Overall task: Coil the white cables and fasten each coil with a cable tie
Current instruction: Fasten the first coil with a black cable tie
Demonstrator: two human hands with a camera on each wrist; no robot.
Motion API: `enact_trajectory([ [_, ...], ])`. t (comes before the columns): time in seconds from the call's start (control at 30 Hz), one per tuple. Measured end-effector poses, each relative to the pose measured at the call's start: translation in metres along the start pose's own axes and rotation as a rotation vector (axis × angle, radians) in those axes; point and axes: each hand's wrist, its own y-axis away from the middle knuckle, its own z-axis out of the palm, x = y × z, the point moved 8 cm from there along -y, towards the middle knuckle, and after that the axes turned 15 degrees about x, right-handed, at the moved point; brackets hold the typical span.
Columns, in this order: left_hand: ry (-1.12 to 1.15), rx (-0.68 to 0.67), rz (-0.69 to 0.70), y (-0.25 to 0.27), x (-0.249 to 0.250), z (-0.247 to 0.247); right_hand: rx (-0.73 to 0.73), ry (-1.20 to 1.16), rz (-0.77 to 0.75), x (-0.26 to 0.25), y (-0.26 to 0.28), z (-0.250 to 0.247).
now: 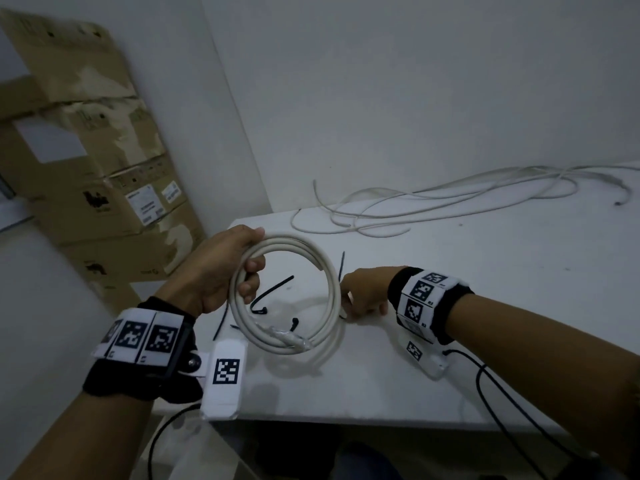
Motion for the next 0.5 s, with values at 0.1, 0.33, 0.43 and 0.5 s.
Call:
enact_trajectory([
  [0.1, -0.023, -0.047, -0.011, -0.002, 0.007, 0.03, -0.023, 0.084, 0.018, 0.027, 0.024, -0.003],
  [0.33, -0.026, -0.133, 0.01, -0.002, 0.025, 0.115, 0.248, -0.228, 0.221, 0.116, 0.082, -0.056],
  [0.43, -0.013, -0.161, 0.018, -0.001, 0.031, 0.15, 0.588, -0.364, 0.259, 0.143, 0.123, -0.102],
  [0.5, -0.012, -0.17, 0.028, -0.001, 0.034, 0.171, 0.701, -0.44, 0.264, 0.152, 0.149, -0.119],
])
